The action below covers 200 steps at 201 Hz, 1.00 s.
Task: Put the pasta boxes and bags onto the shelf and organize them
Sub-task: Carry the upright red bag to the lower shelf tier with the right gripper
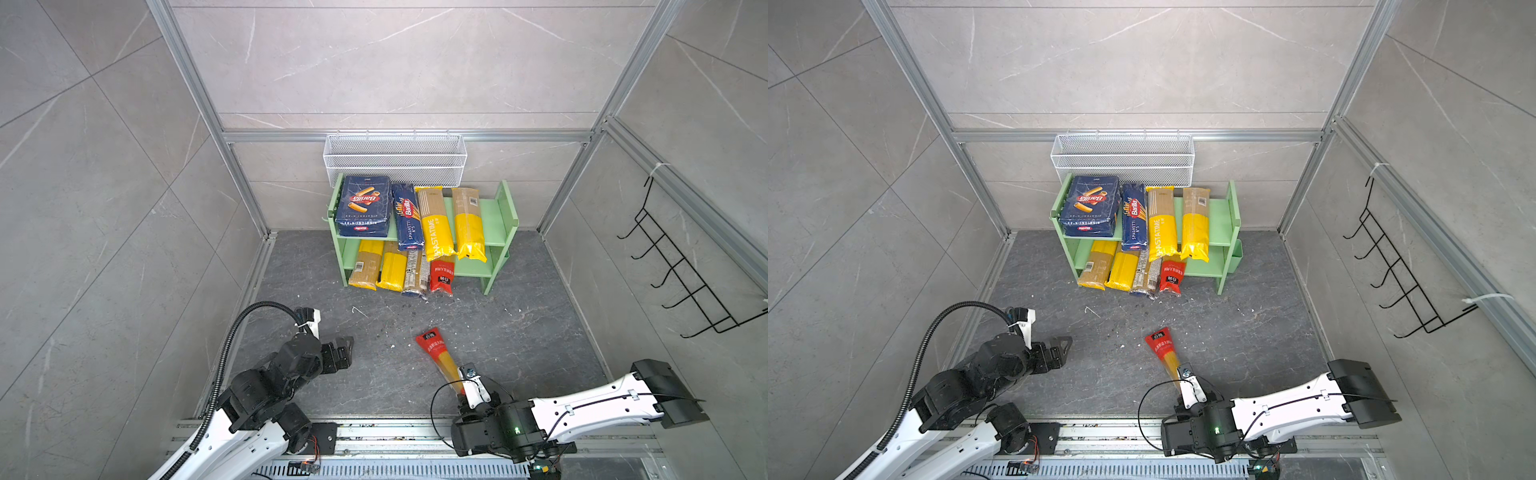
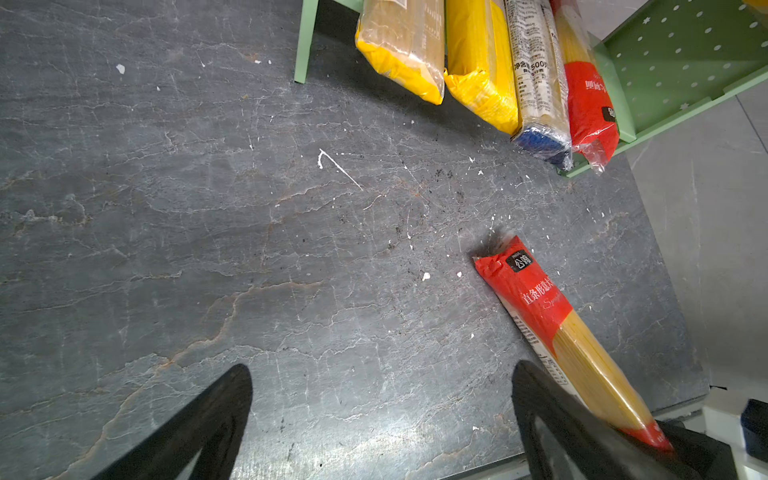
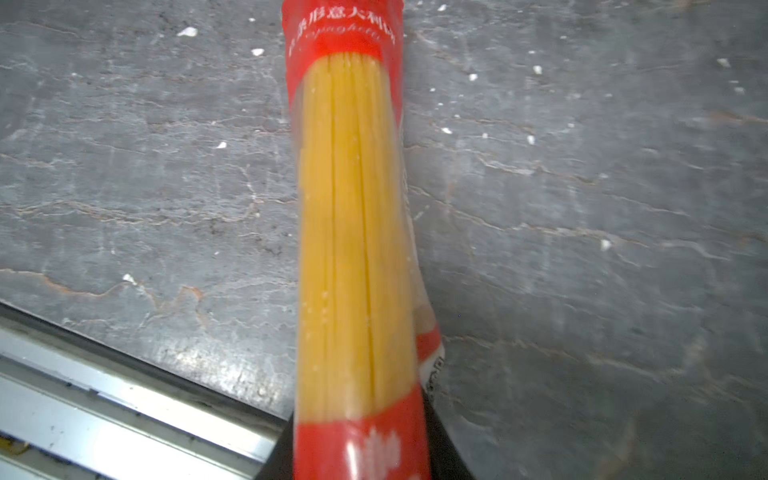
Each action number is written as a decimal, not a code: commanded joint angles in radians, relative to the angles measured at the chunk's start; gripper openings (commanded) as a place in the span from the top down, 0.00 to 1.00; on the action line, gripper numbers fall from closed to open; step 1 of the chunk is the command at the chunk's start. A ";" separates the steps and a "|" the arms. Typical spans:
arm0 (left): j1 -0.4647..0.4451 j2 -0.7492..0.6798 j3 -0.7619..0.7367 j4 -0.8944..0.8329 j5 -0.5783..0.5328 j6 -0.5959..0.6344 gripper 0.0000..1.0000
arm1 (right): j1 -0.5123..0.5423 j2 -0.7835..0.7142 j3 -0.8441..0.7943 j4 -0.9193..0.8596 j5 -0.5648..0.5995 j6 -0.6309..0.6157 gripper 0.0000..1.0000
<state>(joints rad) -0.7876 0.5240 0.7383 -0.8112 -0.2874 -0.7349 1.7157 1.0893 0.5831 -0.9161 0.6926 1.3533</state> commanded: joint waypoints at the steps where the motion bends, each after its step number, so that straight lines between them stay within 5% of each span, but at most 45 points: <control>1: -0.004 0.010 0.045 0.040 -0.014 0.046 0.01 | 0.039 0.036 0.125 -0.309 0.188 0.256 1.00; 82: -0.004 0.111 0.072 0.103 0.028 0.084 0.00 | 0.085 0.049 0.306 -0.850 0.261 0.689 1.00; 200: -0.004 0.176 0.085 0.175 0.116 0.113 0.00 | -0.020 0.026 0.357 -0.842 0.394 0.676 1.00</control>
<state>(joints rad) -0.7876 0.6868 0.7990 -0.6834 -0.2054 -0.6575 1.7306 1.1385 0.9081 -1.5742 0.9249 2.0235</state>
